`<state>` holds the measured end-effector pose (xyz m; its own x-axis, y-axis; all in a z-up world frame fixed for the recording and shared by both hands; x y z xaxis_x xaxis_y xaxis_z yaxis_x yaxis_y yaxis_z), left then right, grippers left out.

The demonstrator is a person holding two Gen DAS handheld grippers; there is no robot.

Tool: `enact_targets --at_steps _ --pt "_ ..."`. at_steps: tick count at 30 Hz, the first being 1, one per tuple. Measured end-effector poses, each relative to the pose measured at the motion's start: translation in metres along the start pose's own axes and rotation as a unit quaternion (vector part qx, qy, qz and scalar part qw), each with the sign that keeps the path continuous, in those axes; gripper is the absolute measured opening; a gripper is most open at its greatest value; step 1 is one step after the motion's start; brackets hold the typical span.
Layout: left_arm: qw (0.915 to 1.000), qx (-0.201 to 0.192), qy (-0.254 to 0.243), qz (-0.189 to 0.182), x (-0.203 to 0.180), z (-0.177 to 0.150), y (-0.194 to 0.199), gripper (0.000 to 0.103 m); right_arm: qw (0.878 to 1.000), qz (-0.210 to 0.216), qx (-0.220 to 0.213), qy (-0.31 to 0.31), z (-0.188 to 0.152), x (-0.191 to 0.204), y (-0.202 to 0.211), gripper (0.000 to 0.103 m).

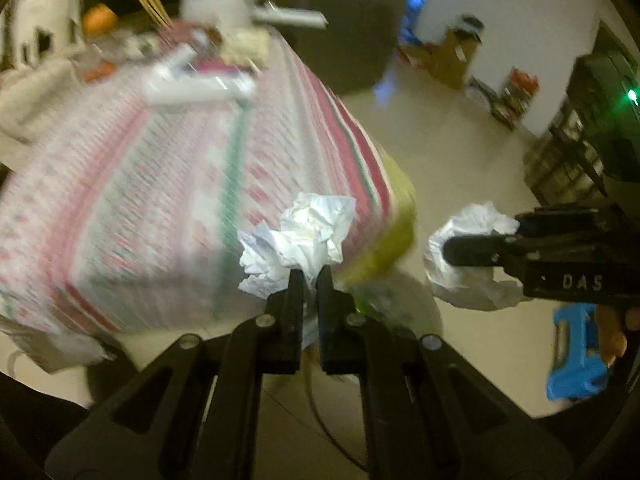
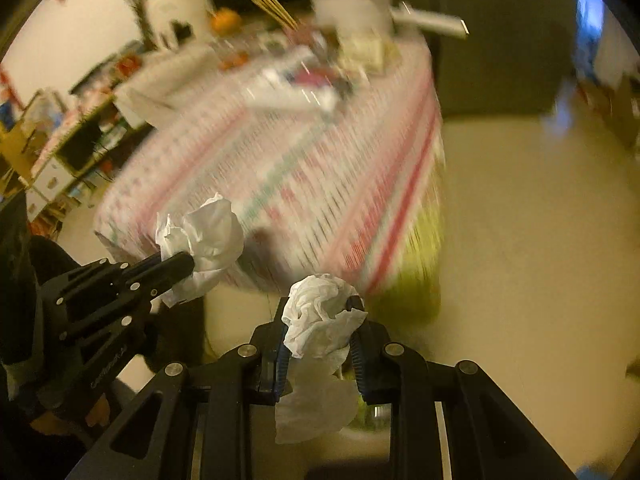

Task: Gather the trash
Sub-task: 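Lift both held tissues off the table and carry them toward the bin, then open both tools to drop the tissues into the white bin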

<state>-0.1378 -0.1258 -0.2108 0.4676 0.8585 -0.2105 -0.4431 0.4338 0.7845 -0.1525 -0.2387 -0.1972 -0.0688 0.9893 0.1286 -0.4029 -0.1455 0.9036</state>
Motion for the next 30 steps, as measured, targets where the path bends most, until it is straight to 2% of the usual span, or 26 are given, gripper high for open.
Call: enact_targets --at_steps 5,13,21,26,28,30 --pt "0.9958 0.079 0.000 -0.046 -0.019 -0.035 -0.043 0.007 0.997 -0.010 0.063 -0.040 -0.031 -0.035 -0.027 0.027" --pt "0.9848 0.135 -0.001 -0.109 -0.039 -0.061 -0.084 0.007 0.990 -0.022 0.127 -0.060 -0.051 -0.062 -0.066 0.027" --pt "0.9832 0.156 -0.024 -0.091 -0.053 -0.063 -0.106 0.007 0.983 -0.035 0.166 -0.070 -0.055 -0.077 -0.097 0.028" --pt "0.9792 0.174 -0.011 -0.103 -0.052 -0.065 -0.115 0.008 0.981 -0.038 0.173 -0.084 -0.056 -0.086 -0.105 0.032" --pt "0.9794 0.174 -0.007 -0.103 -0.049 -0.062 -0.115 0.012 0.979 -0.038 0.173 -0.097 -0.055 -0.090 -0.105 0.036" --pt "0.9794 0.174 -0.006 -0.102 -0.050 -0.059 -0.114 0.023 0.979 -0.035 0.170 -0.107 -0.053 -0.093 -0.104 0.041"
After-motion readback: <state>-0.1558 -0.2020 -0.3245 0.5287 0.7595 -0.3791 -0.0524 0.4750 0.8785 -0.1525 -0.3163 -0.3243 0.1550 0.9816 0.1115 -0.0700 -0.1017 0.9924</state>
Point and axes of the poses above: each gripper's, at about its wrist camera, not at the fingertips, and y roughly against the way its jaws point, x to its left, z to its top, the point moved 7 cm from there along -y, roughly the way its jaws point, and after that the axes turned 2 degrees about y, right-handed, at the moved point
